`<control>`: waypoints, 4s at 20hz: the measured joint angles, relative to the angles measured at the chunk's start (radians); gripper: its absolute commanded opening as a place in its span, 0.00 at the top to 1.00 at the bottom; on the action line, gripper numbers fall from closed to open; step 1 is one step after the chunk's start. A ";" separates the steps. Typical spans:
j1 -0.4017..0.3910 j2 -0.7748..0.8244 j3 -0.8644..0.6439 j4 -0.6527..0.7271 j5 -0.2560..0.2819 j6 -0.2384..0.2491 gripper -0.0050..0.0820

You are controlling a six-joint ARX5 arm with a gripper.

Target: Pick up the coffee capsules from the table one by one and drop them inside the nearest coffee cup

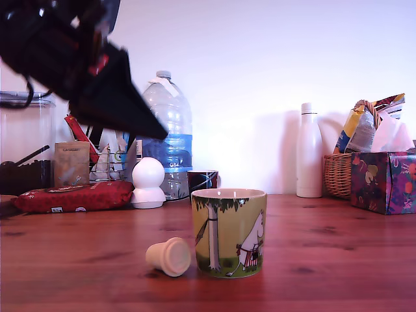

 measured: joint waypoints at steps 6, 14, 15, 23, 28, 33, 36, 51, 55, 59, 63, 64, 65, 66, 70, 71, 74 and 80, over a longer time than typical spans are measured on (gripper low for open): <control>-0.018 -0.039 -0.192 0.274 -0.071 -0.088 0.96; -0.025 -0.299 -0.439 0.373 -0.146 -0.162 0.96; -0.026 -0.327 -0.455 0.373 -0.158 -0.167 0.96; -0.066 -0.399 -0.497 0.335 -0.203 -0.208 0.95; -0.066 -0.398 -0.497 0.334 -0.204 -0.231 0.03; -0.084 -0.364 -0.497 0.348 -0.234 -0.209 0.05; -0.084 -0.317 -0.497 0.370 -0.257 -0.192 0.05; -0.085 0.016 -0.499 0.787 -0.263 -0.193 0.04; -0.085 0.088 -0.499 0.850 -0.263 -0.234 0.04; -0.085 0.168 -0.474 0.854 -0.263 -0.240 0.04; -0.092 0.257 -0.422 0.853 -0.266 -0.246 0.04; -0.092 0.275 -0.408 0.841 -0.266 -0.257 0.04; -0.092 0.291 -0.391 0.824 -0.266 -0.264 0.04; -0.093 0.304 -0.375 0.814 -0.266 -0.266 0.04; -0.097 0.344 -0.327 0.799 -0.275 -0.267 0.04; -0.097 0.351 -0.319 0.784 -0.277 -0.267 0.04; -0.097 0.370 -0.296 0.764 -0.278 -0.267 0.04; -0.105 0.388 -0.277 0.764 -0.338 -0.267 0.05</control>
